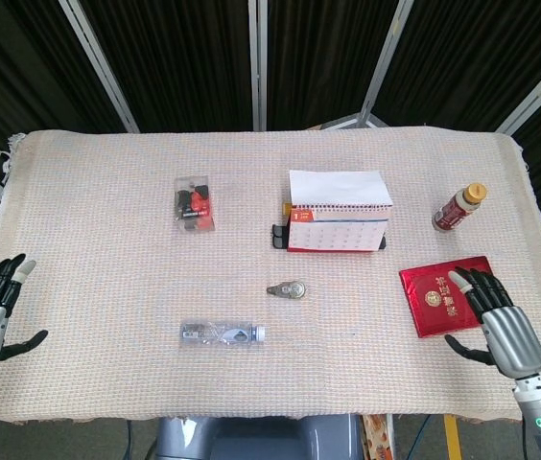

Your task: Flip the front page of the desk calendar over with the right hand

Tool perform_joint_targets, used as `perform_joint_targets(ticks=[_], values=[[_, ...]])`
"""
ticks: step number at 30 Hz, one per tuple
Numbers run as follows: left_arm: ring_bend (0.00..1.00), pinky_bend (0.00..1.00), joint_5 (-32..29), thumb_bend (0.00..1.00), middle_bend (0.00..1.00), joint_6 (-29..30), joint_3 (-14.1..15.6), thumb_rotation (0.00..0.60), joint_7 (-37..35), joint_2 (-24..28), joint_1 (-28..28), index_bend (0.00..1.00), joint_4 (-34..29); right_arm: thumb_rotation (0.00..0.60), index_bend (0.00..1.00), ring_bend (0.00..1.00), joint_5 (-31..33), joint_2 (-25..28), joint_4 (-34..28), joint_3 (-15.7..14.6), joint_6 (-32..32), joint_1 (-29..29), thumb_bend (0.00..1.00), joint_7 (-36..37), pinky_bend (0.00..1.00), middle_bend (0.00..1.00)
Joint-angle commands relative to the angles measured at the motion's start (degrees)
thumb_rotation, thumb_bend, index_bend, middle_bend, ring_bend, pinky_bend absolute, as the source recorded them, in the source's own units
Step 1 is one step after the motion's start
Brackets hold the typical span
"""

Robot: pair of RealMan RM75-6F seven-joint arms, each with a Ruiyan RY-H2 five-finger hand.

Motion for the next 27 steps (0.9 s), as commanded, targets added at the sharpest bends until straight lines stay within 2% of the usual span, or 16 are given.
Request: perform_joint_targets(ticks=[1,6,11,14,18,27], values=[[0.00,0.00,0.06,0.10,0.00,0.33,-0.14,0.600,-0.29,0.18,0.09,0.00,-0.13,0.600,0.00,0.60,2.28,0.55,-8.15,1.26,-5.62,3.23,0.18,3.43,0.60,0.60],[0.00,0.00,0.61,0.10,0.00,0.91,-0.12,0.600,-0.44,0.46,0.25,0.00,-0.81,0.600,0.00,0.68,13.32,3.44,-23.28,3.63,-22.95,10.63,0.21,15.70,0.63,0.68],[0.00,0.00,1.50,0.10,0.00,1.69,0.08,0.600,-0.93,0.77,0.53,0.00,-1.01,0.600,0.00,0.70,23.34,4.43,-28.91,7.75,-36.03,16.63,0.28,28.39,0.64,0.70],[0.00,0.00,1.71,0.10,0.00,2.26,-0.01,0.600,-1.46,0.98,0.71,0.00,-1.07,0.600,0.00,0.71,27.75,3.90,-28.74,10.54,-42.72,19.45,0.32,36.33,0.64,0.70],[0.00,0.00,2.31,0.10,0.00,2.88,-0.03,0.600,-2.08,1.23,0.84,0.00,-1.17,0.600,0.00,0.72,31.02,2.38,-25.70,13.31,-49.06,22.01,0.36,42.96,0.64,0.71],[0.00,0.00,3.78,0.10,0.00,3.82,0.09,0.600,-2.16,1.22,0.96,0.00,-1.19,0.600,0.00,0.77,35.27,-1.97,-15.70,17.52,-56.63,24.03,0.53,50.01,0.64,0.75]])
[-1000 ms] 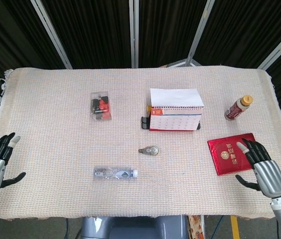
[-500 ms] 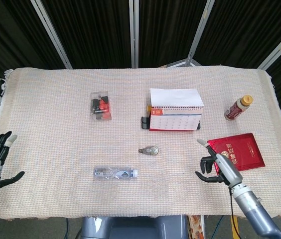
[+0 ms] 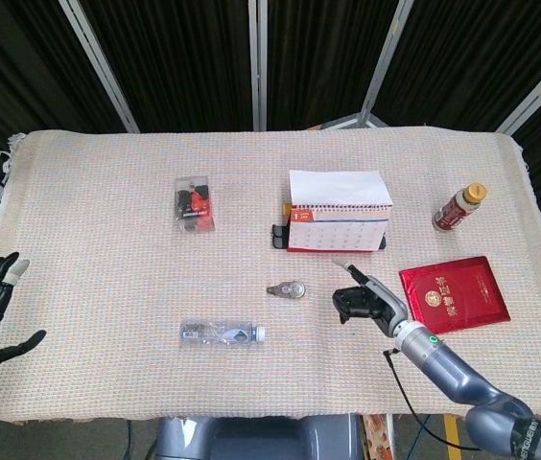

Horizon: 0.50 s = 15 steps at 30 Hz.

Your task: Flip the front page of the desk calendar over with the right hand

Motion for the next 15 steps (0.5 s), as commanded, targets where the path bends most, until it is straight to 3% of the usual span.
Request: perform_joint_targets(ticks=[1,15], values=[[0.00,0.00,0.07,0.10,0.00,-0.13,-0.01,0.600,0.23,-0.11,-0.08,0.00,0.04,0.600,0.00,0.77,2.01,-2.38,5.00,2.37,-4.24,0.99,0.54,3.87,0.64,0.75],[0.00,0.00,0.04,0.10,0.00,-0.97,-0.07,0.600,1.64,-0.66,-0.47,0.00,-0.17,0.600,0.00,0.77,1.98,-7.75,16.86,6.44,-13.54,-1.44,0.56,8.89,0.64,0.75]])
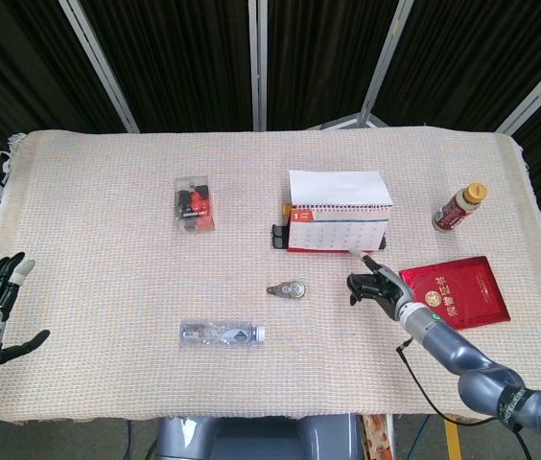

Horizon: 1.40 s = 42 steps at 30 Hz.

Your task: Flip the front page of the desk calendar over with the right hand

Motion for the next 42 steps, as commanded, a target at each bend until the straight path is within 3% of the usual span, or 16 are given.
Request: perform_joint_targets(ticks=[1,9,30,42], values=[[0.00,0.00,0.21,0.10,0.00,-0.37,0.13,0.600,0.23,-0.05,-0.19,0.00,-0.12,0.600,0.00,0.77,0.17,-1.41,2.73,1.17,-1.93,-0.75,0.56,0.51,0.64,0.75],[0.00,0.00,0.74,0.10,0.00,0.18,0.32,0.600,0.21,0.20,0.07,0.00,-0.28,0.600,0.00,0.77,2.21,-3.17,7.22,3.18,-4.15,-1.15,0.56,-0.82,0.64,0.74],[0.00,0.00,2.14,0.10,0.00,0.89,0.60,0.600,0.05,0.42,0.18,0.00,-0.78,0.600,0.00,0.77,6.33,-4.63,8.24,7.77,-7.93,-4.47,0.55,-7.07,0.64,0.74],[0.00,0.00,2.74,0.10,0.00,1.41,0.68,0.600,-0.90,0.95,0.27,0.00,-0.95,0.600,0.00,0.77,8.41,-7.25,11.18,10.46,-11.57,-2.71,0.55,-10.96,0.64,0.74]])
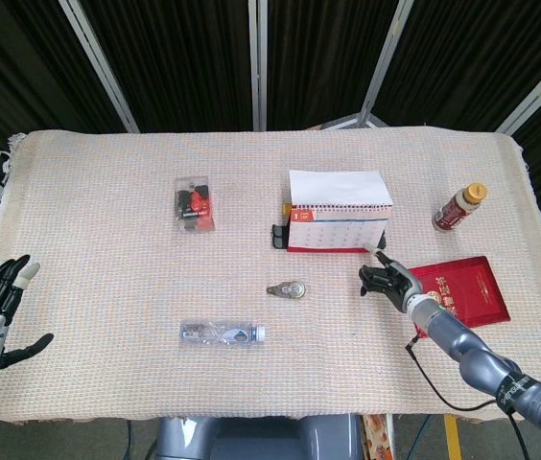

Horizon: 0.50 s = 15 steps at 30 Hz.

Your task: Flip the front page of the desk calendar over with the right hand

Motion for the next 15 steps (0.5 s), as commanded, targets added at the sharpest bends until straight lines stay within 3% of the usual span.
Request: perform_joint_targets(ticks=[1,15], values=[[0.00,0.00,0.10,0.10,0.00,0.10,-0.01,0.600,-0.16,0.11,0.02,0.00,0.00,0.600,0.00,0.77,0.54,-1.14,1.06,0.94,-1.33,0.97,0.55,-1.31,0.64,0.74],[0.00,0.00,-0.14,0.10,0.00,-0.06,-0.08,0.600,-2.02,0.73,-0.14,0.00,0.30,0.600,0.00,0.77,3.12,-2.60,-0.65,2.74,-2.30,3.99,0.55,-6.64,0.64,0.74]])
